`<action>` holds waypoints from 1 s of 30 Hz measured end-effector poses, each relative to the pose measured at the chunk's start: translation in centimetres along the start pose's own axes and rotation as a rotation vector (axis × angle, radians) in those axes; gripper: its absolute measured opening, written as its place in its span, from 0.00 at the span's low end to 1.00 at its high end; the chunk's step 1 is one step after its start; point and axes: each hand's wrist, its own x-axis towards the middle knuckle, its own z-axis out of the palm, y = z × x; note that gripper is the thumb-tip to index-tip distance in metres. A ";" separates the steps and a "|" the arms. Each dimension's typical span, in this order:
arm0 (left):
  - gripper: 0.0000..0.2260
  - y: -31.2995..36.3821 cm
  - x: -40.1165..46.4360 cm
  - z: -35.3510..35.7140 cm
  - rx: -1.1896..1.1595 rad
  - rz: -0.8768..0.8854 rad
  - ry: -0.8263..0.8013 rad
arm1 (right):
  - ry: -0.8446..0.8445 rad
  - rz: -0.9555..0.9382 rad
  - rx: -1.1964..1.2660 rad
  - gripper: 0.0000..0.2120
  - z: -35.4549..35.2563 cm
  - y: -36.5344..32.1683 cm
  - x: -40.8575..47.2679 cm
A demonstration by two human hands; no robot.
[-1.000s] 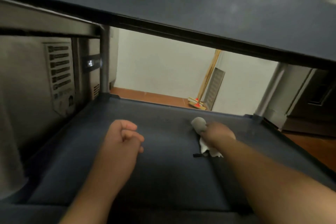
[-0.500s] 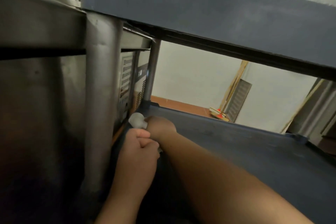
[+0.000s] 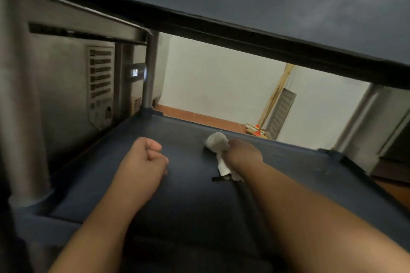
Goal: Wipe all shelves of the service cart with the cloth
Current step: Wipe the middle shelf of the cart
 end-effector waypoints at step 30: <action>0.12 3.1 -3.3 9.6 -0.242 0.183 -0.231 | 0.015 0.497 0.196 0.22 -4.3 30.3 2.1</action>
